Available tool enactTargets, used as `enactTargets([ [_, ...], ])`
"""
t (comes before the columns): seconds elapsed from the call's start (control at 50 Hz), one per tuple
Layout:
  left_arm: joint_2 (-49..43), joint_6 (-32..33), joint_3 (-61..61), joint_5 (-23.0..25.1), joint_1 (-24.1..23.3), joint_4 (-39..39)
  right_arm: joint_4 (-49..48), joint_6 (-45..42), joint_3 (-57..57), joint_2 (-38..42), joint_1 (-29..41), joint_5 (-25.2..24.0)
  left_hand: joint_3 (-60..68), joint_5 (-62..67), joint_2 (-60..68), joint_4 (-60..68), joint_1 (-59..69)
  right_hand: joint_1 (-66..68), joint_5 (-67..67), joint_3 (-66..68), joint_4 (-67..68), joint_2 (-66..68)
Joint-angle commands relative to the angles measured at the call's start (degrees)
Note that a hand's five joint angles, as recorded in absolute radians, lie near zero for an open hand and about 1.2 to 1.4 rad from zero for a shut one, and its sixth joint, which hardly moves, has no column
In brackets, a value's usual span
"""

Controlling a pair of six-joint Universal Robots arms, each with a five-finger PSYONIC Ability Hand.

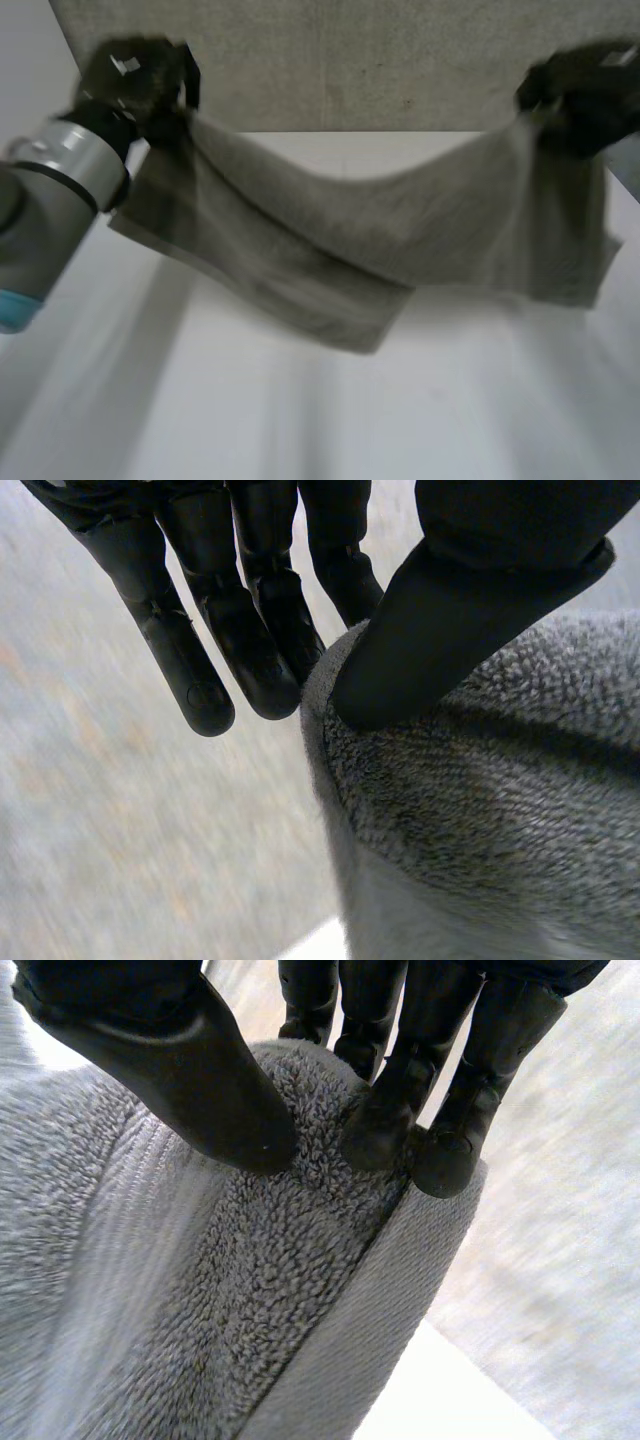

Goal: Fold the towel.

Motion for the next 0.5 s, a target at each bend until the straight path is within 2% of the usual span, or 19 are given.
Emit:
enactTargets([
  [0.02, -12.6, 6.8, 6.2, -0.5, -0.5, -2.2, 1.8, -8.1, -2.5, 11.7, 4.3, 6.4, 10.3, 11.7, 10.3, 10.2, 13.3, 4.8, 3.6, 3.3, 3.6, 4.6],
  [0.06, -16.9, 9.4, 12.4, -0.8, -1.0, -3.1, -0.6, -7.9, -8.7, 16.1, 7.2, 9.9, 10.3, 11.7, 10.3, 10.2, 13.3, 4.8, 3.6, 3.3, 3.6, 4.6],
  [0.08, -16.9, 9.4, 12.4, -0.8, -1.0, -3.1, -0.6, -7.9, -8.7, 16.1, 7.3, 9.9, 10.3, 11.7, 10.3, 10.2, 13.3, 4.8, 3.6, 3.3, 3.6, 4.6],
  [0.12, -17.8, 9.6, 19.0, -1.5, -1.0, -2.5, -10.2, -6.8, -14.4, 17.8, 10.3, 12.6, 10.3, 11.7, 10.3, 10.2, 13.3, 4.8, 3.6, 3.3, 3.6, 4.6],
  [0.14, -17.8, 9.6, 19.0, -1.5, -1.0, -2.5, -10.2, -6.8, -14.4, 17.8, 10.3, 12.6, 10.3, 11.7, 10.3, 10.2, 13.3, 4.8, 3.6, 3.3, 3.6, 4.6],
  [0.18, -17.7, 9.4, 22.3, -3.2, -1.2, -0.2, -27.2, -3.3, -13.6, 16.1, 13.1, 15.0, 10.3, 11.7, 10.3, 10.2, 13.3, 4.8, 3.6, 3.3, 3.6, 4.6],
  [0.2, -16.5, 9.2, 23.8, -6.0, -1.5, 6.5, -27.3, -3.3, -13.5, 16.1, 13.2, 15.0, 10.3, 11.7, 10.3, 10.2, 13.3, 4.8, 3.6, 3.3, 3.6, 4.6],
  [0.22, -16.5, 9.2, 23.9, -6.1, -1.5, 6.5, -35.9, -0.7, -11.3, 13.0, 13.8, 16.5, 10.3, 11.7, 10.3, 10.2, 13.3, 4.8, 3.6, 3.3, 3.6, 4.6],
  [0.24, -14.5, 9.4, 23.2, -8.0, -1.7, 11.9, -43.3, 2.1, -8.1, 9.1, 14.1, 17.8, 10.3, 11.7, 10.3, 10.2, 13.3, 4.8, 3.6, 3.3, 3.6, 4.6],
  [0.26, -11.5, 9.4, 21.4, -10.3, -2.2, 18.1, -43.4, 2.1, -8.1, 9.0, 14.1, 17.8, 10.3, 11.7, 10.3, 10.2, 13.3, 4.8, 3.6, 3.3, 3.6, 4.6],
  [0.28, -11.4, 9.4, 21.4, -10.4, -2.2, 18.2, -48.3, 5.0, -4.7, 5.2, 14.6, 18.8, 10.3, 11.7, 10.3, 10.2, 13.3, 4.8, 3.6, 3.3, 3.6, 4.6],
  [0.3, -8.8, 9.3, 19.0, -11.6, -2.3, 22.8, -50.4, 7.8, -1.8, 2.0, 13.9, 18.9, 10.3, 11.7, 10.3, 10.2, 13.3, 4.8, 3.6, 3.3, 3.6, 4.6],
  [0.32, -6.3, 9.3, 15.7, -12.0, -2.2, 26.9, -50.4, 7.8, -1.8, 1.9, 13.9, 18.9, 10.3, 11.7, 10.3, 10.2, 13.3, 4.8, 3.6, 3.3, 3.6, 4.6],
  [0.38, -3.6, 9.3, 9.8, -11.8, -1.8, 30.1, -48.1, 10.9, 0.8, 1.5, 13.2, 17.4, 10.3, 11.7, 10.3, 10.2, 13.3, 4.8, 3.6, 3.3, 3.6, 4.6],
  [0.42, -3.2, 9.2, 7.3, -11.7, -1.7, 29.7, -45.0, 11.2, 1.3, 2.6, 13.0, 15.8, 10.3, 11.7, 10.3, 10.2, 13.3, 4.8, 3.6, 3.3, 3.6, 4.6],
  [0.46, -3.2, 9.1, 4.4, -11.2, -1.8, 28.7, -35.7, 10.5, 1.7, 5.1, 12.8, 11.9, 10.3, 11.7, 10.3, 10.2, 13.3, 4.8, 3.6, 3.3, 3.6, 4.6],
  [0.48, -3.1, 9.0, 1.1, -10.3, -1.8, 27.7, -35.6, 10.5, 1.7, 5.1, 12.8, 11.9, 10.3, 11.7, 10.3, 10.2, 13.3, 4.8, 3.6, 3.3, 3.6, 4.6],
  [0.5, -3.2, 8.9, -2.3, -9.0, -1.7, 26.9, -31.3, 9.4, 1.7, 6.7, 12.7, 10.3, 10.3, 11.7, 10.3, 10.2, 13.3, 4.8, 3.6, 3.3, 3.6, 4.6],
])
